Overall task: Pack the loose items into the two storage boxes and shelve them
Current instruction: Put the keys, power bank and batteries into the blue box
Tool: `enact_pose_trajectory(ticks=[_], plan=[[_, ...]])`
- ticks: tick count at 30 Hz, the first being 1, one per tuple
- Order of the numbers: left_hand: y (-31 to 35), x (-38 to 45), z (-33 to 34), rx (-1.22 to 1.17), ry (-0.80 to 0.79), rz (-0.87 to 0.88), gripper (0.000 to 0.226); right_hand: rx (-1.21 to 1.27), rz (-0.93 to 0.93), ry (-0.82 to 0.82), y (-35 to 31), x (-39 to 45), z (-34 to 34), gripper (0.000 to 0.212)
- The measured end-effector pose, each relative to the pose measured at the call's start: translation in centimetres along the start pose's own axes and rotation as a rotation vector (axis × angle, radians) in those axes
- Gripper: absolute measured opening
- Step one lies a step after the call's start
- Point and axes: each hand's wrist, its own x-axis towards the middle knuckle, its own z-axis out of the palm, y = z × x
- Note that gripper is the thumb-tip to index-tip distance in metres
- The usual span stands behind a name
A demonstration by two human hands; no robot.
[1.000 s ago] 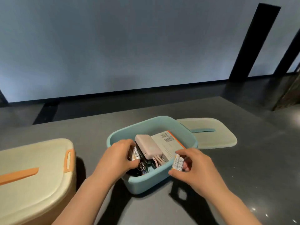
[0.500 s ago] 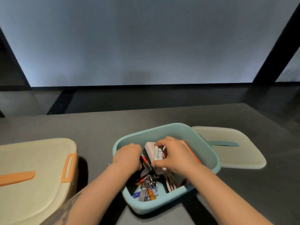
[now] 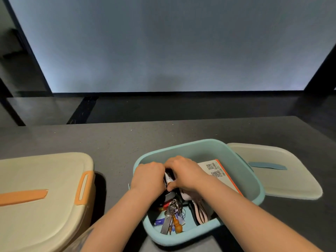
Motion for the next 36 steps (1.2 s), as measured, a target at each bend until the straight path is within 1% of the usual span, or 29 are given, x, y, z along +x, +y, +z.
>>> enact_pose_trajectory(ticks=[3,5,9,10,11,13,16,20,23,26,28,30,32,34,36], plan=[[0.0,-0.2,-0.2,-0.064,0.054,-0.008,0.031,0.080,0.005,0.081,0.1,-1.9,-0.8,0.066],[0.0,-0.6,-0.7,-0.136,0.104,-0.022,0.028,0.124,0.039,0.158,0.1,-3.8,-1.3,0.067],[1.6,-2.2,-1.8,-0.404,0.190,-0.058,0.019,0.163,0.149,0.324,0.0,-9.2,-2.3,0.058],[2.7,-2.7,-2.1,-0.459,0.211,-0.033,0.019,0.165,0.208,0.382,0.2,-11.0,-2.4,0.054],[4.1,-3.1,-2.4,-0.499,0.240,0.018,0.019,0.175,0.272,0.443,0.4,-12.9,-2.3,0.051],[7.9,-4.0,-3.2,-0.576,0.293,0.184,0.019,0.217,0.426,0.563,1.1,-17.7,-1.9,0.047],[14.6,-5.2,-4.5,-0.658,0.295,0.428,0.018,0.240,0.712,0.680,2.1,-25.9,-0.3,0.043],[24.7,-8.7,-4.8,-0.719,0.167,0.690,0.018,0.212,1.098,0.705,2.0,-37.9,1.9,0.042],[31.8,-13.0,-4.4,-0.749,0.065,0.878,0.016,0.208,1.311,0.735,0.5,-46.0,2.9,0.039],[37.4,-17.3,-3.7,-0.743,-0.018,1.067,0.018,0.231,1.506,0.788,-1.4,-52.5,4.2,0.038],[41.0,-19.8,-3.2,-0.711,-0.070,1.171,0.020,0.243,1.608,0.810,-2.5,-56.3,5.5,0.037],[44.2,-22.0,-2.6,-0.686,-0.129,1.234,0.023,0.260,1.677,0.804,-3.3,-59.3,6.8,0.034],[47.1,-24.2,-1.7,-0.654,-0.218,1.275,0.023,0.286,1.731,0.795,-3.8,-62.1,8.1,0.030],[49.6,-26.1,-0.8,-0.615,-0.316,1.308,0.020,0.294,1.778,0.750,-4.0,-64.4,9.2,0.033],[52.0,-27.5,0.3,-0.574,-0.374,1.328,0.017,0.291,1.816,0.719,-3.9,-66.6,10.3,0.036]])
